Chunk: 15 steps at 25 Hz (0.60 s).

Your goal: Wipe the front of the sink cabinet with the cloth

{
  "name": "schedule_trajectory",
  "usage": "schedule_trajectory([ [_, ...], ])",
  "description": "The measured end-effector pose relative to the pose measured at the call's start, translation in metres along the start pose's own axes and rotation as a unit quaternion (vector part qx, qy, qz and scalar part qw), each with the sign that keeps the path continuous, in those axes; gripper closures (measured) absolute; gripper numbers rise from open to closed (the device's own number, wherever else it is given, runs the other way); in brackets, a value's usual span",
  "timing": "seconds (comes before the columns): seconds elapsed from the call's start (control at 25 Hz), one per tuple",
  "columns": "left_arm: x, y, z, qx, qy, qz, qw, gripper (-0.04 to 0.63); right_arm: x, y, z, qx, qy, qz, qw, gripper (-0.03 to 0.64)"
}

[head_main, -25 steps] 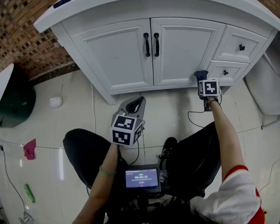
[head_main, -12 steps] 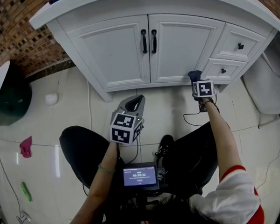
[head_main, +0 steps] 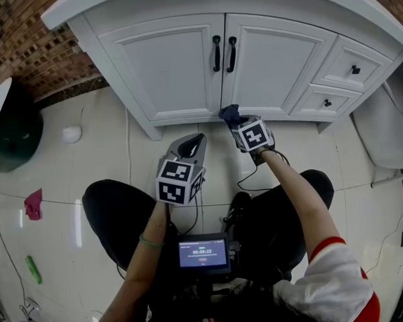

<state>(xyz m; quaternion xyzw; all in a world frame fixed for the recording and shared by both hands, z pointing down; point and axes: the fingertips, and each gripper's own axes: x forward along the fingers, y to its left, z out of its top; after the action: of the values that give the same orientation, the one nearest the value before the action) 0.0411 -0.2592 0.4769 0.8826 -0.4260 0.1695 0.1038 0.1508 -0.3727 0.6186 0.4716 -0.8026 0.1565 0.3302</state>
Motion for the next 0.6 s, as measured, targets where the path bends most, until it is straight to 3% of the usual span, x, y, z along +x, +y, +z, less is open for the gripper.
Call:
schedule_trajectory([
  [0.24,-0.003,0.027,-0.010,-0.014,0.002,0.012,0.9998,0.560,0.040,0.031,0.011,-0.017,0.008,-0.001,1.000,0.543],
  [0.6,0.006,0.034,-0.017,-0.022,0.007,0.013,0.9997,0.560,0.040,-0.040,-0.018,-0.003,0.045,-0.068,0.997,0.543],
])
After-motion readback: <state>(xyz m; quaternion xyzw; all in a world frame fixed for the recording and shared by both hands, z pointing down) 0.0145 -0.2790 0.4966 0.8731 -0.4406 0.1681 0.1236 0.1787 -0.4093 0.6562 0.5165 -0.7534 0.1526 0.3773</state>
